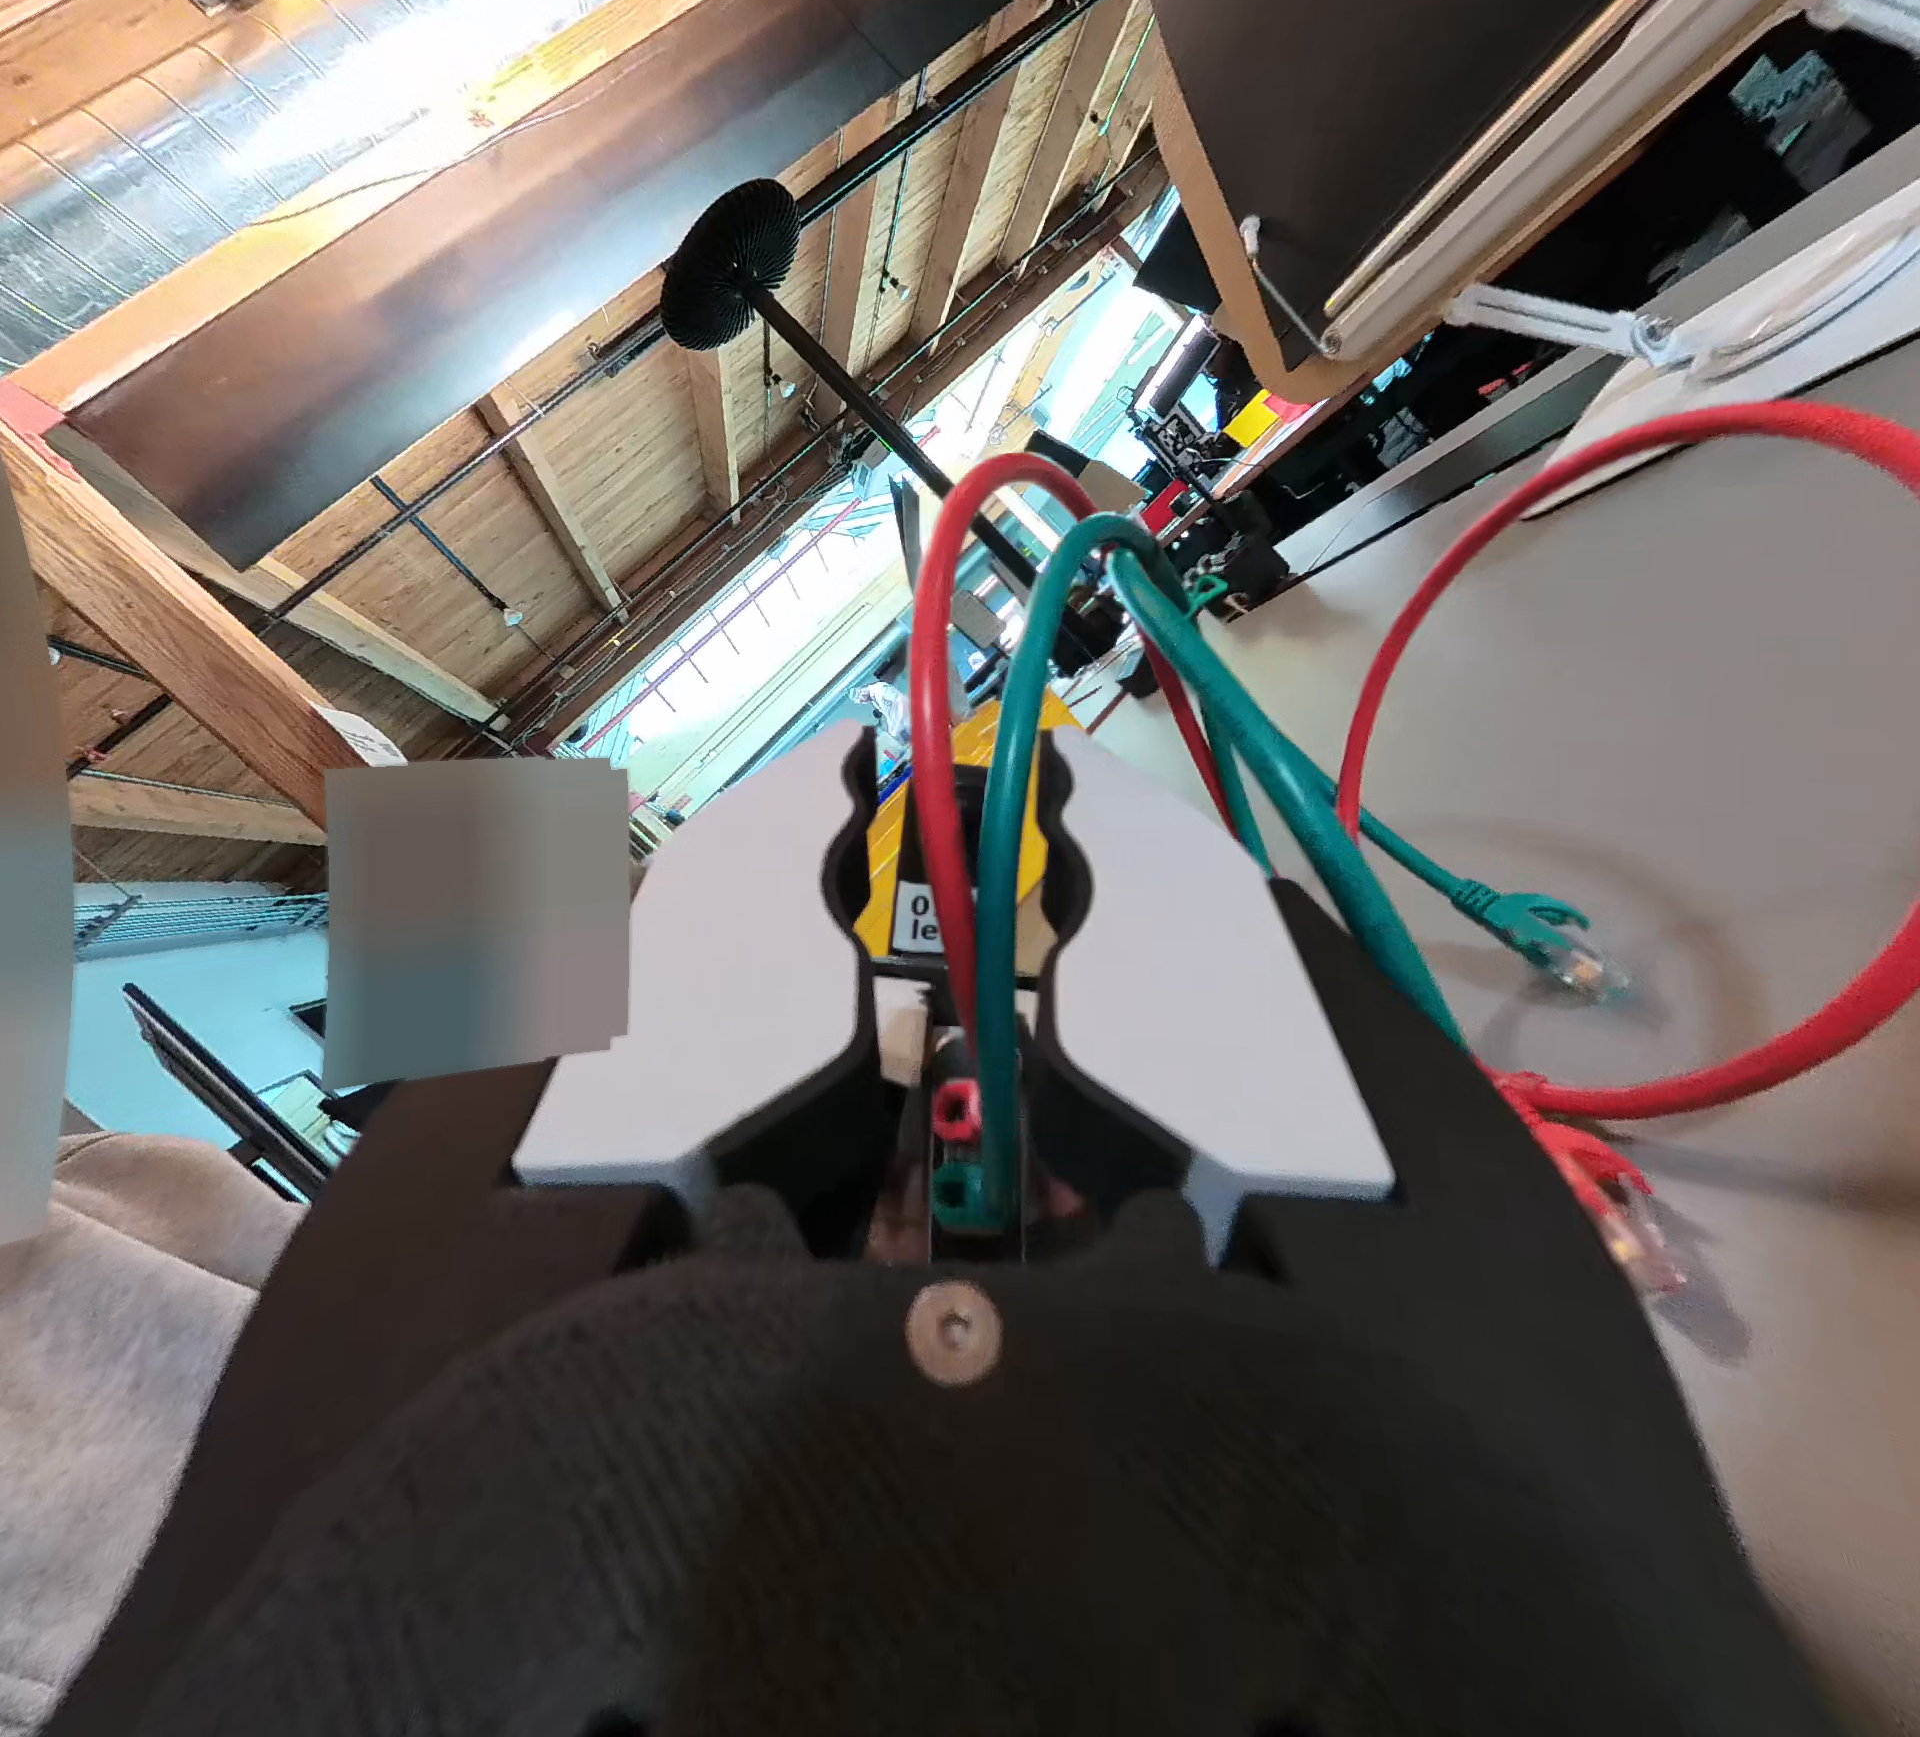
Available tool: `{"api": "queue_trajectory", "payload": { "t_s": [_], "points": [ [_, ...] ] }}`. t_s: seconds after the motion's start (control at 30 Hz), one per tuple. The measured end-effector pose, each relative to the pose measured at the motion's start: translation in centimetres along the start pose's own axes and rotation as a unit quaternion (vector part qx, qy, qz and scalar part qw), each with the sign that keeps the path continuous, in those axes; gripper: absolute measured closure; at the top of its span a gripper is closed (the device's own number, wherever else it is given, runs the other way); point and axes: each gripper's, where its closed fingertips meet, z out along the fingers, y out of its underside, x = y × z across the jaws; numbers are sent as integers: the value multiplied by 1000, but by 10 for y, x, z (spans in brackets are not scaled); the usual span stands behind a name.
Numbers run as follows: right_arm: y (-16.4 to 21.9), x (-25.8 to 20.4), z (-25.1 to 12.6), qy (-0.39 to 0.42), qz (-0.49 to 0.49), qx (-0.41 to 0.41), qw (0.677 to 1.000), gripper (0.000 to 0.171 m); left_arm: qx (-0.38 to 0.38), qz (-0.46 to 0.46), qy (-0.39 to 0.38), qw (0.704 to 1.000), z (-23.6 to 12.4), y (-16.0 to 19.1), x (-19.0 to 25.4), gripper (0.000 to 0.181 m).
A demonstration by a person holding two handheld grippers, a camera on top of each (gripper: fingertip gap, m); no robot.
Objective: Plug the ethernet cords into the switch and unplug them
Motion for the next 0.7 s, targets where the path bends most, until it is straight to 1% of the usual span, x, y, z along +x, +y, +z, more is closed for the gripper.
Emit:
{"api": "queue_trajectory", "payload": {
  "t_s": [0.17, 0.27, 0.37, 0.5, 0.57, 0.7],
  "points": [
    [-19, -9, -5, -23, -6, 8, 1000, 131, 70, -36, 22, 997, -17, -23, -2, 158],
    [-35, -14, -13, -15, -66, 23, 997, 133, 72, -36, 23, 997, -22, -27, -3, 158],
    [-43, -10, -17, 36, -184, 15, 982, 134, 47, -23, 18, 998, -19, -20, -2, 158],
    [-43, 4, -18, 116, -334, -16, 935, 134, 0, 1, 13, 1000, -8, -5, 2, 158],
    [-39, 7, -17, 124, -364, -32, 922, 136, -22, 16, 13, 1000, -4, 2, 4, 158],
    [-32, 13, -15, 123, -368, -59, 920, 139, -50, 32, 13, 998, 0, 12, 7, 158]
  ]
}}
